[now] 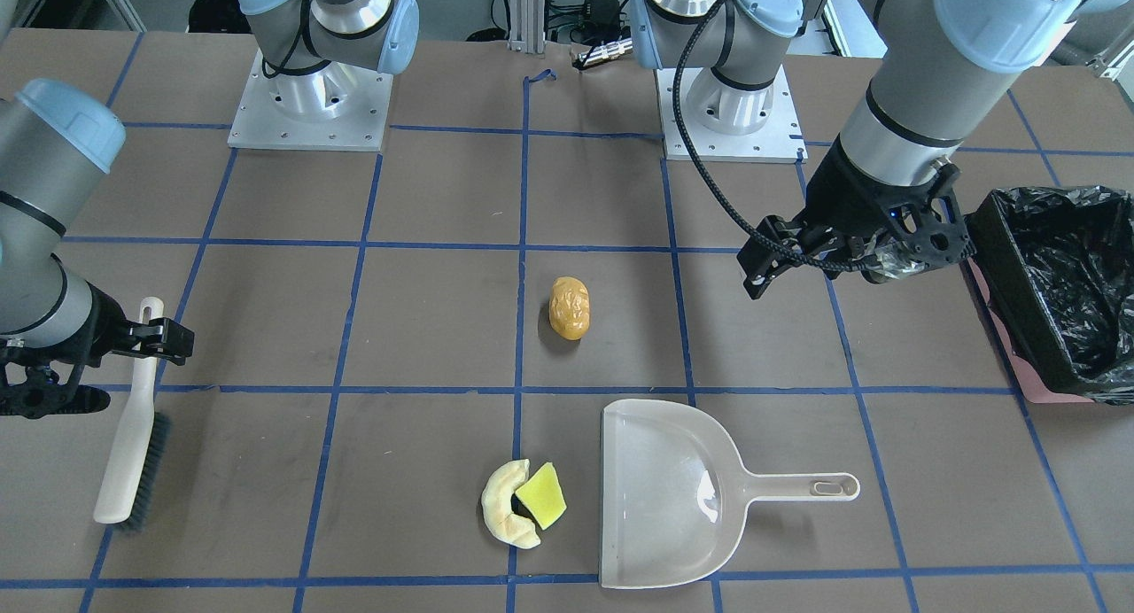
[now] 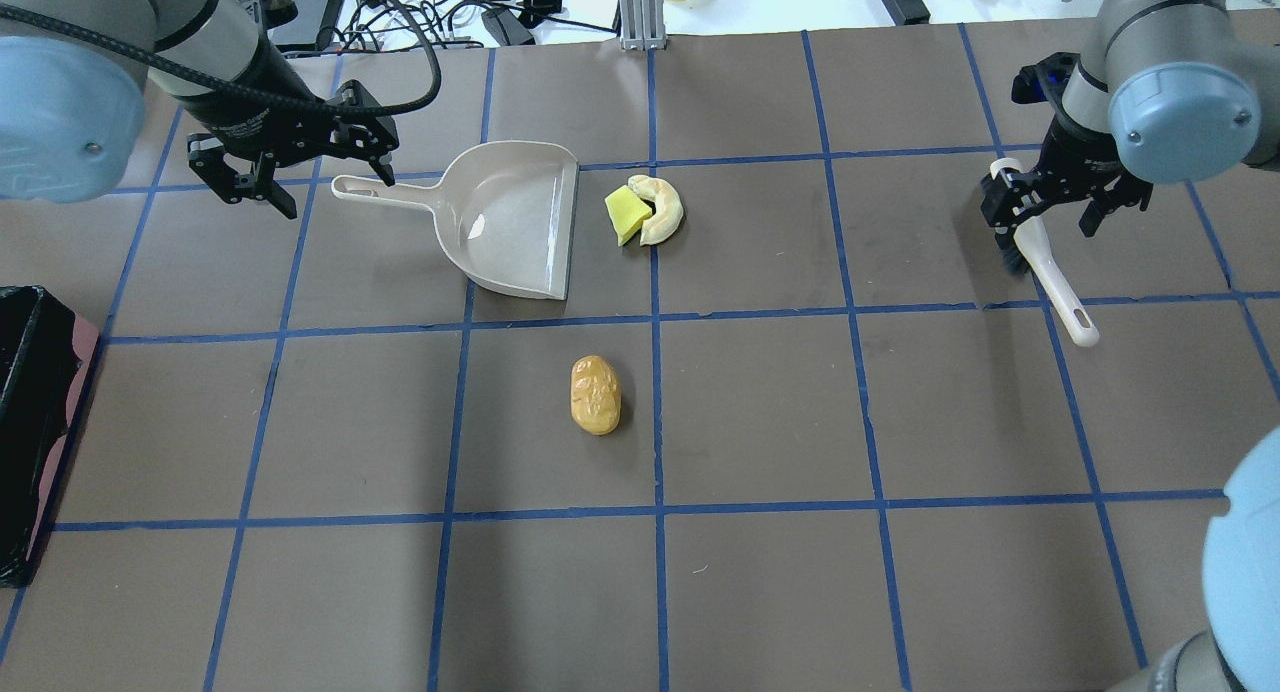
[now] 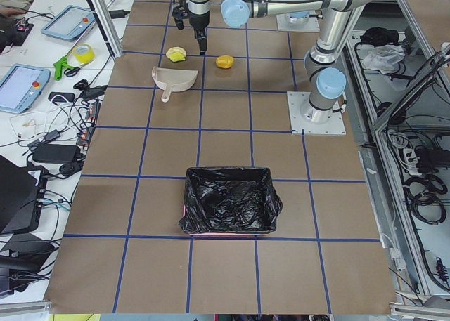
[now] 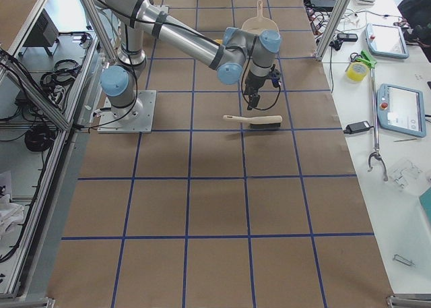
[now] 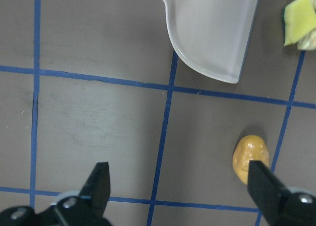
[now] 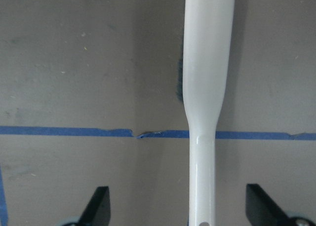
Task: Sweep and dump trash into bin
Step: 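Grasp the beige dustpan handle with the left gripper while the right grasps the white brush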
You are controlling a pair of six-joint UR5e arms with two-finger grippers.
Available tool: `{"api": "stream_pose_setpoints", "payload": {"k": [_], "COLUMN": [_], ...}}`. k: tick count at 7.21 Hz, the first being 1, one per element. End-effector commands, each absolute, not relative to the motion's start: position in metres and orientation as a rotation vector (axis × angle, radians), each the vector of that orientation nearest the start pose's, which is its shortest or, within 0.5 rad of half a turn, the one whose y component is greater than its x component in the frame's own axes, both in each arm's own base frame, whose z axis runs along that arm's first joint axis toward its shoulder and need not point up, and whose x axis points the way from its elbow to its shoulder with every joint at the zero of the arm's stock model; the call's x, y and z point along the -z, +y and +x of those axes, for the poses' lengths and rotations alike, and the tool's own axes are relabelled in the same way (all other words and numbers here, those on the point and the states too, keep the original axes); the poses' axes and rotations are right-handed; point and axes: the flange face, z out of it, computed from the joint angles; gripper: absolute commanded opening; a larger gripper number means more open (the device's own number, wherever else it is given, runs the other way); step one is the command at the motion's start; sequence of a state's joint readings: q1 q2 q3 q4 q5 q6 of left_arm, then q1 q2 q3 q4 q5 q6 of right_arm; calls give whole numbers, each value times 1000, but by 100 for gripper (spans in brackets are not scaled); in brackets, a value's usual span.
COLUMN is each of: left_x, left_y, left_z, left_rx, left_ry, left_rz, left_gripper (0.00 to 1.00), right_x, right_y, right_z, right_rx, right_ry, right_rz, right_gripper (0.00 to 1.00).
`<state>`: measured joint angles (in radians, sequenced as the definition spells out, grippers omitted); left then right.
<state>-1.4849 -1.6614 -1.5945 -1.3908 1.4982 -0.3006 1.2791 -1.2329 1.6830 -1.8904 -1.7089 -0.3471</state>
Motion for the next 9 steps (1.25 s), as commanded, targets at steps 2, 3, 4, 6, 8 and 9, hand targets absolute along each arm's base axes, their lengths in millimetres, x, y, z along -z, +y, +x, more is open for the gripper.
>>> {"api": "stream_pose_setpoints", "payload": {"k": [2, 3, 4, 6, 8, 9], "left_x": [-451, -443, -434, -414, -379, -354], "left_y": [-567, -575, -583, -605, -634, -646], "left_z": [-91, -90, -88, -86, -80, -78], "left_rx": [152, 144, 158, 174, 164, 150], "left_ry": [3025, 2930, 2853, 2731, 2619, 2605], "left_rz": [-1145, -1392, -1536, -1767, -1878, -1884], "left_gripper": [100, 100, 100, 100, 100, 100], "right_x": [-238, -235, -233, -233, -231, -231], "right_y": [-559, -555, -553, -553, -553, -553], "right_z": [-70, -73, -76, -76, -76, -76], "right_rx": [-435, -473, -500, -499, -503, -504], "right_ry": [3171, 3189, 3210, 3212, 3207, 3208], "right_rz": [-121, -179, -182, -165, -164, -162], "right_gripper": [93, 89, 85, 68, 39, 31]}}
